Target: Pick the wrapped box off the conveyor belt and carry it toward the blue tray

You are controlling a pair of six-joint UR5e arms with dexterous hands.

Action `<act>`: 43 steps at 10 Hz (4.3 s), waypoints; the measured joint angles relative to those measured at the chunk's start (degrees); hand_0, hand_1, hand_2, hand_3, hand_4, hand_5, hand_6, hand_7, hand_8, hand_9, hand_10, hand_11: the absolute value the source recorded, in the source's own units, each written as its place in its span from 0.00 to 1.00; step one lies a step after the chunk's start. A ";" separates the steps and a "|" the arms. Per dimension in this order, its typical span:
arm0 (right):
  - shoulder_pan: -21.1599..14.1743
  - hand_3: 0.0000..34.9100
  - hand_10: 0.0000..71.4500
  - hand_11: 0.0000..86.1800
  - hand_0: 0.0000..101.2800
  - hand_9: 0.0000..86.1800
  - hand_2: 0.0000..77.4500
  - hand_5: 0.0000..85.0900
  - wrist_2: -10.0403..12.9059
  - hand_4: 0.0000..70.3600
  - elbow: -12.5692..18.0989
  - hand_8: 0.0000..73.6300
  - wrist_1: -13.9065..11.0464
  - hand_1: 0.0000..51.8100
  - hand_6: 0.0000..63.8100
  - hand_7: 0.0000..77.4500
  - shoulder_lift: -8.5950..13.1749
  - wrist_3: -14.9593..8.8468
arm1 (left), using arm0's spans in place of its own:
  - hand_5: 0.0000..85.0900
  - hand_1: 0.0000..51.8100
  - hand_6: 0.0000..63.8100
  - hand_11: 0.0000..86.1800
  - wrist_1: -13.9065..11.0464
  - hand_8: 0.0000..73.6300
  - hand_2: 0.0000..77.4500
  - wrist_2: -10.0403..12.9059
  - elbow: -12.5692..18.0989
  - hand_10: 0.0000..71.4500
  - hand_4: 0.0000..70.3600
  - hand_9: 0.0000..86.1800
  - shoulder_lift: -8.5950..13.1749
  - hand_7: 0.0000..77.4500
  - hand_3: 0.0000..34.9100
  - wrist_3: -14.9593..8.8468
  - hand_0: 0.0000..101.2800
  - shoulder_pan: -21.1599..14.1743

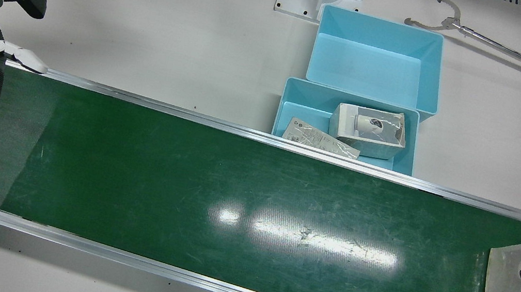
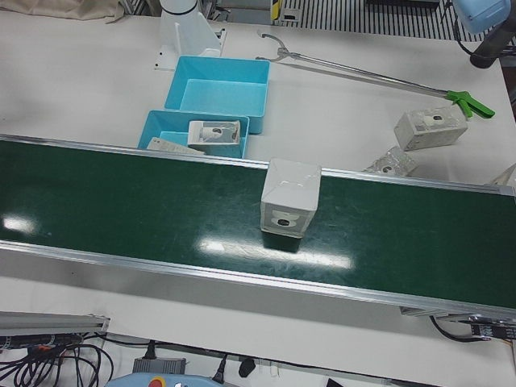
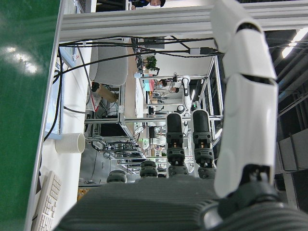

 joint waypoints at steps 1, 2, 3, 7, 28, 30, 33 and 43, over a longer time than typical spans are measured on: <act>0.05 0.23 0.00 0.02 0.47 0.08 0.27 0.35 0.00 0.21 0.03 0.01 0.03 0.32 0.13 0.34 -0.06 -0.33 | 0.01 0.00 0.00 0.00 0.00 0.01 0.01 0.00 0.00 0.01 0.00 0.00 0.00 0.01 0.00 0.00 0.00 0.00; 0.12 0.24 0.00 0.02 0.47 0.06 0.25 0.34 0.01 0.21 0.12 0.01 0.00 0.28 0.10 0.29 -0.28 -0.77 | 0.01 0.00 0.00 0.00 0.00 0.01 0.01 0.00 0.00 0.01 0.00 0.00 0.00 0.01 0.00 0.00 0.00 0.00; 0.19 0.24 0.00 0.02 0.47 0.06 0.25 0.34 0.03 0.21 0.16 0.01 0.00 0.28 0.10 0.29 -0.77 -1.22 | 0.01 0.00 0.00 0.01 0.00 0.01 0.01 0.00 0.00 0.00 0.00 0.00 0.00 0.01 0.00 0.00 0.00 0.00; 0.08 0.16 0.00 0.02 0.46 0.05 0.22 0.29 0.12 0.16 -0.60 0.01 1.83 0.26 0.06 0.24 -2.23 -3.26 | 0.01 0.00 0.00 0.00 0.00 0.01 0.01 0.00 0.00 0.01 0.00 0.00 0.00 0.01 0.00 0.00 0.00 0.00; -0.57 0.16 0.00 0.02 0.46 0.07 0.21 0.31 0.10 0.21 -3.23 0.01 7.21 0.24 0.09 0.27 -2.00 -4.02 | 0.01 0.00 0.00 0.00 0.00 0.01 0.01 0.00 0.00 0.01 0.00 0.00 0.00 0.01 0.00 0.00 0.00 0.00; -0.62 0.16 0.00 0.02 0.46 0.07 0.21 0.31 0.10 0.21 -3.23 0.01 7.22 0.24 0.09 0.27 -2.00 -4.02 | 0.01 0.00 0.00 0.00 0.00 0.01 0.01 0.00 0.00 0.01 0.00 0.00 0.00 0.01 0.00 0.00 0.00 0.00; -0.97 0.16 0.00 0.02 0.46 0.07 0.19 0.30 0.10 0.21 -3.59 0.01 7.32 0.24 0.09 0.27 -2.00 -4.05 | 0.01 0.00 0.00 0.00 0.00 0.01 0.01 0.00 0.00 0.01 0.00 0.00 0.00 0.01 0.00 0.00 0.00 0.00; -1.02 0.18 0.00 0.02 0.47 0.05 0.24 0.31 -0.37 0.18 -2.83 0.01 6.84 0.29 0.04 0.25 -3.77 -3.99 | 0.01 0.00 0.00 0.01 0.00 0.01 0.01 0.00 0.00 0.00 0.00 0.00 0.00 0.01 0.00 0.00 0.00 0.00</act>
